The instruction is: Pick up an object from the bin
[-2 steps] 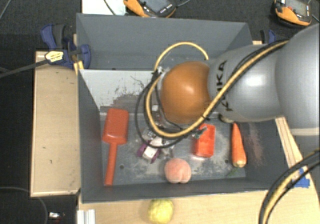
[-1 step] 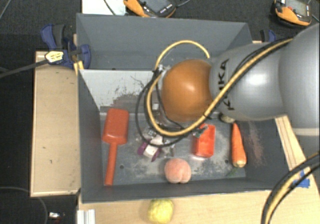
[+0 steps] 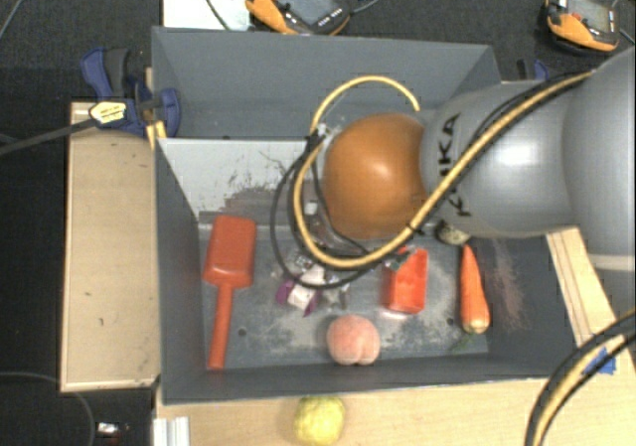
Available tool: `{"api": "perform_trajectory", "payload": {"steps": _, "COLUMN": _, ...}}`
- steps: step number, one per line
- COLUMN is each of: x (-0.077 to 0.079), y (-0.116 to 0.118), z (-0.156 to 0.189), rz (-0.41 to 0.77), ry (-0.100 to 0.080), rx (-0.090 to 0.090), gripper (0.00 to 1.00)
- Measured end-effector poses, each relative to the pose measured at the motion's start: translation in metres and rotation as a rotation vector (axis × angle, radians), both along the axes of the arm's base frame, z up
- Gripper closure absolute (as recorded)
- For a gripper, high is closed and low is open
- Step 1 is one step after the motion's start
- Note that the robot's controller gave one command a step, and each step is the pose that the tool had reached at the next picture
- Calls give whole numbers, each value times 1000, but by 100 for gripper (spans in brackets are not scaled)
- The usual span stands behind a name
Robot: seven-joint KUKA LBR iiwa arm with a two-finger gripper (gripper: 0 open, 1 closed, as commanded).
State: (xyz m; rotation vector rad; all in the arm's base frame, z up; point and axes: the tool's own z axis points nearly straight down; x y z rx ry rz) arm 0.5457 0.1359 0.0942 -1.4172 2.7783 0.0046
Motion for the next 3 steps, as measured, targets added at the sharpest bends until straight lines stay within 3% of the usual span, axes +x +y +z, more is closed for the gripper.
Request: {"api": "perform_trajectory", "payload": {"steps": 3, "x": -1, "y": 0, "z": 57, "rz": -10, "ry": 2, "rx": 1, "gripper": 100}}
